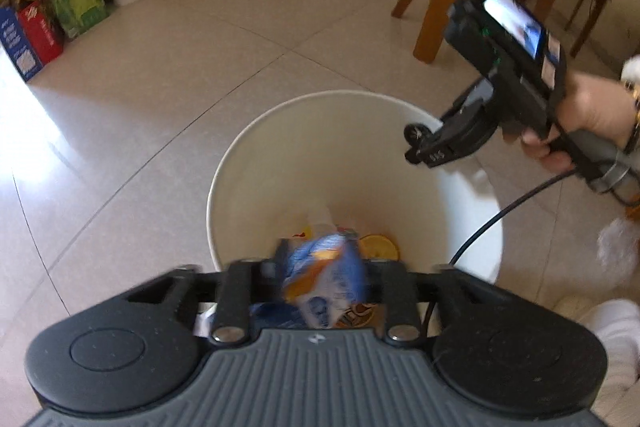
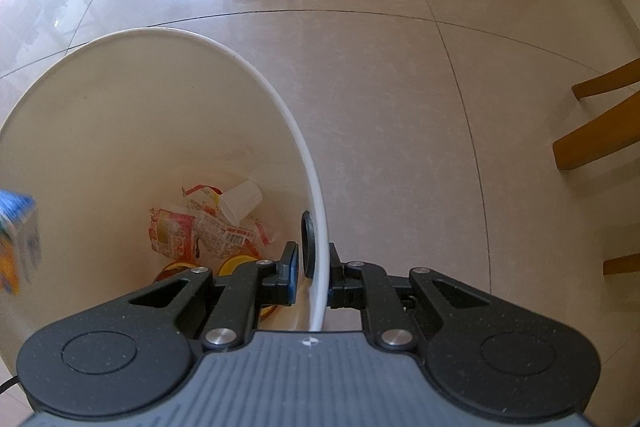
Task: Collect trash
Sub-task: 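Carry the juice carton over the bin and open the left gripper, then move the left gripper to the cream drink bottle and grasp it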
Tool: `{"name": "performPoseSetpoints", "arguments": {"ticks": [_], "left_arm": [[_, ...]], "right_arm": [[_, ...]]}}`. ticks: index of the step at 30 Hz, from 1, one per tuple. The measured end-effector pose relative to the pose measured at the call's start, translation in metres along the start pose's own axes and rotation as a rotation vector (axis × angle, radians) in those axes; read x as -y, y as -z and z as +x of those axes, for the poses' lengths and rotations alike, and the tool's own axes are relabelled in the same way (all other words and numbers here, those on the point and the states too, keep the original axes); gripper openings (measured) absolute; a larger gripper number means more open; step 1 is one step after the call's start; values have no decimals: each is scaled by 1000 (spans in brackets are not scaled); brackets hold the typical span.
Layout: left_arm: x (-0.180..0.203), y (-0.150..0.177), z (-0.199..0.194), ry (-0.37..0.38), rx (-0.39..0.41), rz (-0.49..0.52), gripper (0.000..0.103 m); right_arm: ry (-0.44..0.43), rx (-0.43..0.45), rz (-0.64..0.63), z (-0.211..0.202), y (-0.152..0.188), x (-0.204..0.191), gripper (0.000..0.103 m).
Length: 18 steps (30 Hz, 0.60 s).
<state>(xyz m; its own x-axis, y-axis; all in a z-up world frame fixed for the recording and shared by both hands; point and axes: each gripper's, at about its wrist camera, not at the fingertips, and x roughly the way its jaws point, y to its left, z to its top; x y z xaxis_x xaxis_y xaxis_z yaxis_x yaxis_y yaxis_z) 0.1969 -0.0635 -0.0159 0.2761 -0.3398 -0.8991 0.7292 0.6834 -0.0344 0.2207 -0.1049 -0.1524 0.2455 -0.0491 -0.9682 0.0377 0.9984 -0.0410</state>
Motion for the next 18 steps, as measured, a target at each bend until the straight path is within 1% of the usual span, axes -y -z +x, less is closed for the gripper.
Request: {"name": "performPoseSetpoints", "arguments": {"ticks": [1,2,3,4,6,9,12,18], "left_arm": [[3,1,0,-26,9,3,76],[5,3,-1,-49,25,3,88],[5,6,-1,-59,40,3,89],[3,8,-1,-47,40,1,89],[-1,11,2,-41,19,-27,89],[-9,19,3,-66,0,-48,89],[-18,30,1,-108,-3,-66,91],[-43,62,-2,-179,-13,-145,93]], "right_arm": [[2,3,-3,0,1,-1,15],[2,3,-2,0,1,-1,15],[1,2,-2,1,1,-1,16],[2,2,-5,1,2,-1,16],[0,1,-7,1,2,-1,16],[2,-2,-7,1,2,-2,16],[2,0,-9,0,1,-2,16],[0,-2,-9,0,1,-1,16]]}}
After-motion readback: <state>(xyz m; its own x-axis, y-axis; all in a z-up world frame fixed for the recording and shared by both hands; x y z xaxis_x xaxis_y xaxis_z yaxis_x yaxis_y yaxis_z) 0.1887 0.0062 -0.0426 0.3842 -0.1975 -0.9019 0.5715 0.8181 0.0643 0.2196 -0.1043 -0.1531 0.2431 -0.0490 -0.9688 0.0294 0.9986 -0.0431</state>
